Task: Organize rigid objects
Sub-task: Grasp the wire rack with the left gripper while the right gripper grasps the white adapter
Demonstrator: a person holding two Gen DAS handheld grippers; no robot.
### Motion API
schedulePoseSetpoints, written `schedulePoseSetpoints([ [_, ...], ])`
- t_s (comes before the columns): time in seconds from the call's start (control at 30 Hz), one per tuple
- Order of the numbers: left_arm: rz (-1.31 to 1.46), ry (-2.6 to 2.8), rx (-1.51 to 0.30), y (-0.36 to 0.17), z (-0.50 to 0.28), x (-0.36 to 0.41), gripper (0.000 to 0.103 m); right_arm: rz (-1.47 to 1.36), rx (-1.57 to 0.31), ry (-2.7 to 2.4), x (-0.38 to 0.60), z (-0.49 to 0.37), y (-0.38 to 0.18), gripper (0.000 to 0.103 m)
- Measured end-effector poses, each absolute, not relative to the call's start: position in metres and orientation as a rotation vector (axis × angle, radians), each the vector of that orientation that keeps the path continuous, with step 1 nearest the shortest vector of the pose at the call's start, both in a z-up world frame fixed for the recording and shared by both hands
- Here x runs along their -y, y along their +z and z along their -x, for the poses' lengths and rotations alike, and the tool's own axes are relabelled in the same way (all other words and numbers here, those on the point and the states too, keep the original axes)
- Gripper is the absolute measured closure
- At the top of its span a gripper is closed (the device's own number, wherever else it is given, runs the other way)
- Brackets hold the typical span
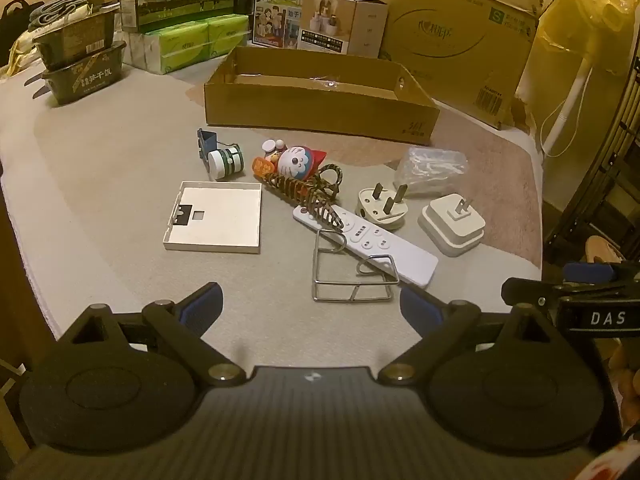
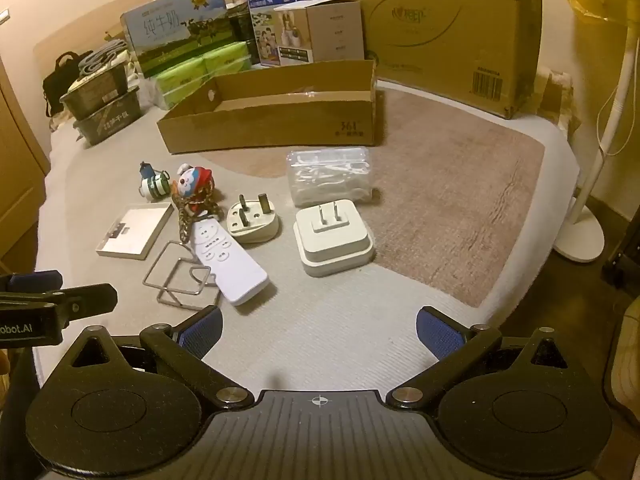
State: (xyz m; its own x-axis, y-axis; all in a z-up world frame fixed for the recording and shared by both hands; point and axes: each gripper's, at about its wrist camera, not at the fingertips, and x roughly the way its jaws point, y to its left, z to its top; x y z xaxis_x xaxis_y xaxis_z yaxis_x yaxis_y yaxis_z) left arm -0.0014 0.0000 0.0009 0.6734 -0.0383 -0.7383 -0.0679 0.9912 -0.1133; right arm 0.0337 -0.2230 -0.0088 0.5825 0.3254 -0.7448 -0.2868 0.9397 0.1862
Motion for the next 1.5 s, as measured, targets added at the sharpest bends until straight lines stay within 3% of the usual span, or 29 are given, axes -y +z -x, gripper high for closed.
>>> schedulePoseSetpoints([
  [1.5, 0.154, -0.011, -0.839, -0.0048, -0.0048, 0.0036, 0.012, -0.060, -0.895, 0.350, 0.2256, -0.0347, -0.0145, 0.000],
])
